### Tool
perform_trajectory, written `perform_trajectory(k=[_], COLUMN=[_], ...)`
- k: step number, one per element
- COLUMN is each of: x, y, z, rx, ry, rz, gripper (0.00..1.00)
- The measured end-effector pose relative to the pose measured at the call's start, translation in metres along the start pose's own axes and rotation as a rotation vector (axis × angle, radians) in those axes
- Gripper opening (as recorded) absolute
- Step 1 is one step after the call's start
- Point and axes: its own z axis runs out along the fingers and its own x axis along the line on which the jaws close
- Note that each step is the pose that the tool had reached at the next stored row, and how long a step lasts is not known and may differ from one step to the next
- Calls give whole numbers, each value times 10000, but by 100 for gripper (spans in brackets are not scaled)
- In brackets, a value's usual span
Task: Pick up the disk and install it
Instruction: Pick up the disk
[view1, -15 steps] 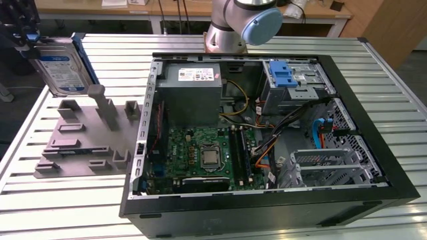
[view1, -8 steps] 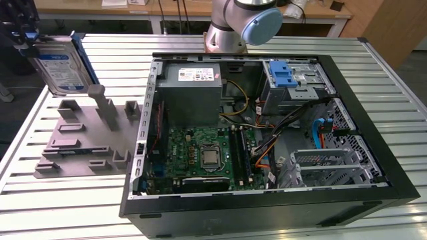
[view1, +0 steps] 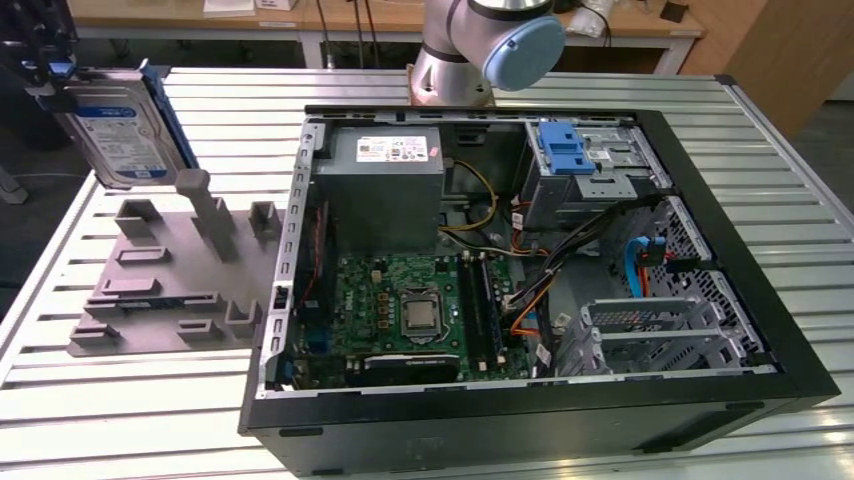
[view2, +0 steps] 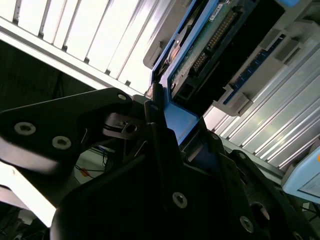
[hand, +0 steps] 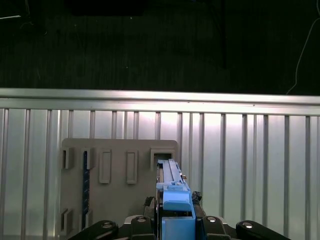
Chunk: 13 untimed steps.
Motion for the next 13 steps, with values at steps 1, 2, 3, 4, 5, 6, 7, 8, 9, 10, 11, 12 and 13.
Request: perform_trajectory(k=[1,2,3,4,5,6,7,8,9,10,11,12,13], x=[0,0,0,0,0,-1,-4,-4,-4,-4,-3,-4,-4], y=[0,0,0,0,0,0,0,1,1,1,1,1,1], z=[-3,-5,-8,-10,-12,-21,-26,-27,-29,-29,-32,-36,-40], rx=[0,0,-1,-1,-1,-2,-1,0,-1,-1,-2,-3,-2], ry=[0,0,0,0,0,0,0,0,0,0,1,1,1], rz=[0,0,0,0,1,0,0,0,0,0,0,1,0], gripper=[36,36,36,36,36,36,36,36,36,36,36,36,36])
